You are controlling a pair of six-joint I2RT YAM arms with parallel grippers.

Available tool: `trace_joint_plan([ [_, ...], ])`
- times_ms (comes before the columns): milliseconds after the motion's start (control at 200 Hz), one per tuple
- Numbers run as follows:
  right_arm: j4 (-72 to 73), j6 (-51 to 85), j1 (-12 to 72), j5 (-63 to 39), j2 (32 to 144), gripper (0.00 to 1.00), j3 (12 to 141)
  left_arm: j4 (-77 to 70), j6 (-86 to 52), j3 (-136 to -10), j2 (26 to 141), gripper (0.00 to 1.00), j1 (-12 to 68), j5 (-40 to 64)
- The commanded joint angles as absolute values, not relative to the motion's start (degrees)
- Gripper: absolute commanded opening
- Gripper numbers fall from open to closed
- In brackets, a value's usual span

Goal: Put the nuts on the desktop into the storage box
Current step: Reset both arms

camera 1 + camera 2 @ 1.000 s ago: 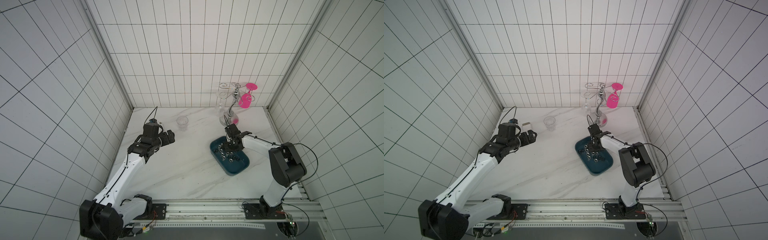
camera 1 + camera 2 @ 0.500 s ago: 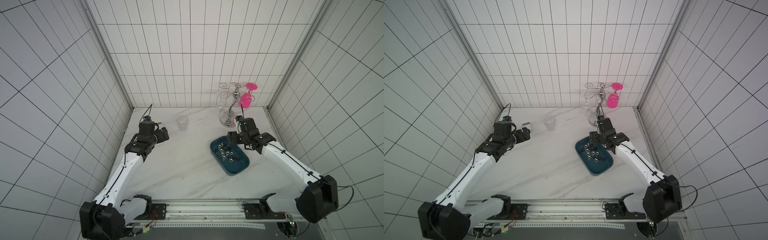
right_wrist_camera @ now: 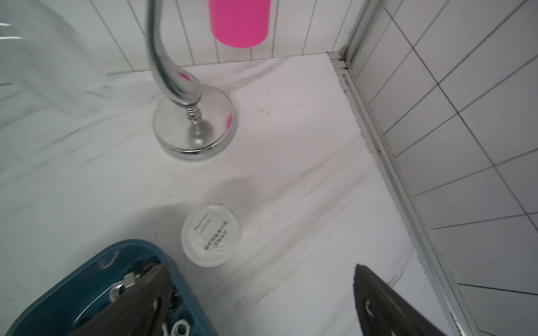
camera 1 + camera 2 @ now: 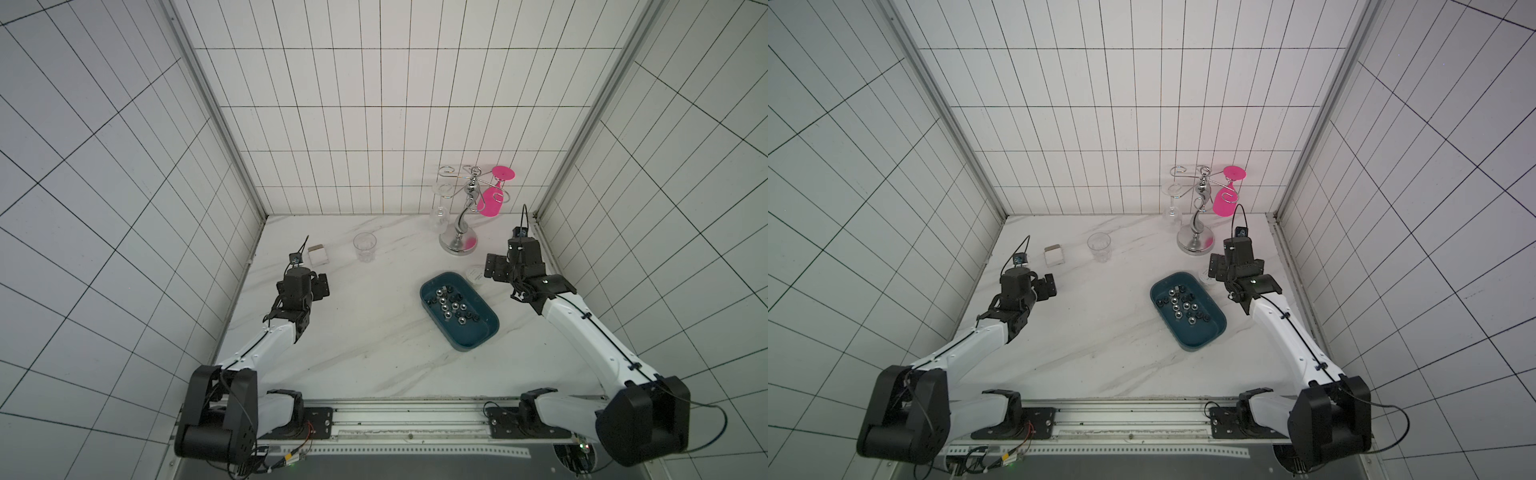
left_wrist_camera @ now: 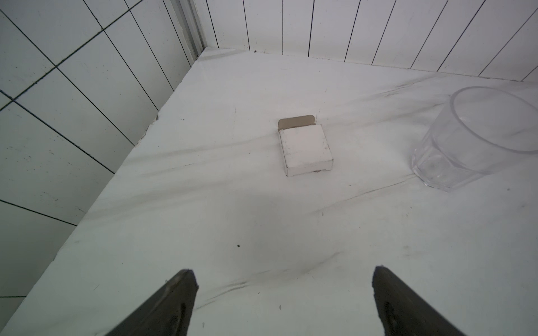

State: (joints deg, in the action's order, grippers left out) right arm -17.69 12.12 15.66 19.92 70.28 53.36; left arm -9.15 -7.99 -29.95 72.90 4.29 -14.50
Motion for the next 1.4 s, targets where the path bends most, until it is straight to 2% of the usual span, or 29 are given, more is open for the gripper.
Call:
trace_joint_plan([
  [0,-2.3,6.7,12.9,25.7,70.4,0.99,45.9,-27.7,-6.1,-27.4,76.3,0.98,2.8,-13.7],
  [65,7.4,2.6,11.7,25.4,71.5,0.99,40.8,-33.3,-5.8,-26.5,79.1,0.98,2.1,-13.1],
  [175,12.7,3.5,6.9,18.7,76.7,0.99,38.9,-37.5,-5.8,-27.3,83.9,0.98,0.5,-12.1],
  [390,31.1,2.4,2.3,14.5,82.7,0.99,31.3,-49.6,-8.4,-23.3,89.6,0.98,-2.4,-8.9],
  [545,53.8,2.3,0.7,11.0,89.1,0.99,22.0,-44.9,-8.1,-24.9,88.8,0.98,-2.7,-7.1],
  [620,46.7,2.4,0.7,9.9,87.2,0.99,23.6,-45.9,-7.8,-24.8,89.2,0.98,-2.7,-6.8],
  [825,48.6,2.2,0.6,9.6,88.3,0.99,23.7,-45.1,-7.0,-25.1,89.1,0.98,-2.0,-7.3],
  [915,48.1,2.3,0.6,9.6,88.1,0.99,23.8,-44.1,-6.2,-25.6,89.2,0.98,-0.1,-11.4],
  [1394,48.1,2.3,0.6,9.6,88.1,0.99,23.8,-44.0,-6.3,-25.9,89.4,0.98,-0.4,-10.6],
])
